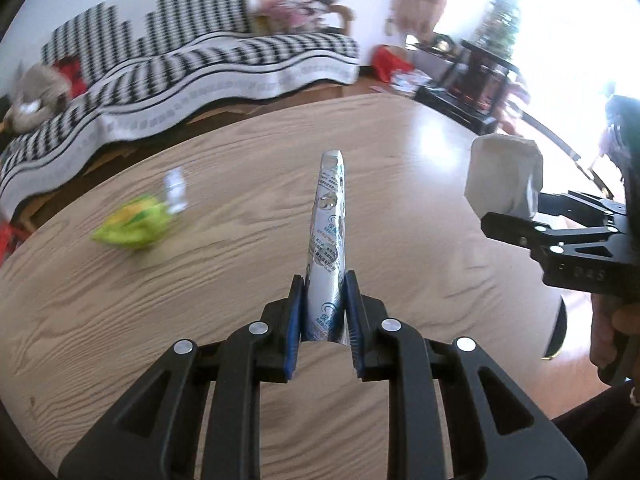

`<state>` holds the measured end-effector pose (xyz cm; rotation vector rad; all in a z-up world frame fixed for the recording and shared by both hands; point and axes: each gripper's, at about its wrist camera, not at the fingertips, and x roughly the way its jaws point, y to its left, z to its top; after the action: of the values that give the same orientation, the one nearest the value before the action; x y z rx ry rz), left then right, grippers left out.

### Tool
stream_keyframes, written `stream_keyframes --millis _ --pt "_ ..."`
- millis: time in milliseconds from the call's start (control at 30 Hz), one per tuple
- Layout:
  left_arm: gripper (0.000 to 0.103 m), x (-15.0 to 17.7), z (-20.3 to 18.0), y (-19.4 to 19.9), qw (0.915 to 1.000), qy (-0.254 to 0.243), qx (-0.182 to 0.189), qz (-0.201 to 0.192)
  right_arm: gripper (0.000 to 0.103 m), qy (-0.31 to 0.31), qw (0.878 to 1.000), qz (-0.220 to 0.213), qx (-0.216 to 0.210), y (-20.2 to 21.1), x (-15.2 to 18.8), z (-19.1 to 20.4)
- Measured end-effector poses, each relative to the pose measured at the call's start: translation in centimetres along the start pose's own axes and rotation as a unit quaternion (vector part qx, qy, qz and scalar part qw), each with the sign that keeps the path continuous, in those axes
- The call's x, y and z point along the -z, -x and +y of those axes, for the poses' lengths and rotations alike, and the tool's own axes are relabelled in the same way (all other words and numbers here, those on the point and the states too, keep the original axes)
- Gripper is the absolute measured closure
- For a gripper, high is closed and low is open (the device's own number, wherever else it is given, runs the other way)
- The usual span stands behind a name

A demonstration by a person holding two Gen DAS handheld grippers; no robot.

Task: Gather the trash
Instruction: 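Carry the wrapper strip and chip bag over the bin and open both tools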

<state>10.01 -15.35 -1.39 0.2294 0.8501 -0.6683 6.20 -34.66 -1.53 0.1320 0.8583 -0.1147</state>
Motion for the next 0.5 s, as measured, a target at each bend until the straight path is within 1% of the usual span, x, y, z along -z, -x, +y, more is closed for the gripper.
stream_keyframes --millis 100,167,267,367,400,500 --pt "0.083 -0.9 -4.5 -0.9 0.9995 -0.019 0.023 0.0 0.032 -0.024 1.0 -0.006 0.02 2.4 1.6 -4.0" --pt "0.083 -1.3 -6.8 -1.5 0.9988 -0.03 0.038 0.002 0.032 -0.044 0.999 -0.008 0.031 3.9 2.8 -6.8" --pt "0.083 -1.7 -11.4 -2.4 0.9965 -0.047 0.069 0.008 0.032 -0.077 0.996 -0.009 0.047 6.2 4.9 -11.0" --pt "0.083 -1.6 -16.2 -3.2 0.9923 -0.07 0.101 0.012 0.032 -0.109 0.992 -0.014 0.062 8.4 7.4 -15.2" --pt "0.083 -1.4 -18.5 -3.6 0.9899 -0.082 0.114 0.014 0.032 -0.12 0.99 -0.016 0.069 9.2 8.3 -16.7" --pt "0.083 -0.8 -23.0 -4.2 0.984 -0.106 0.142 0.019 0.032 -0.156 0.984 -0.016 0.086 11.1 11.0 -20.8"
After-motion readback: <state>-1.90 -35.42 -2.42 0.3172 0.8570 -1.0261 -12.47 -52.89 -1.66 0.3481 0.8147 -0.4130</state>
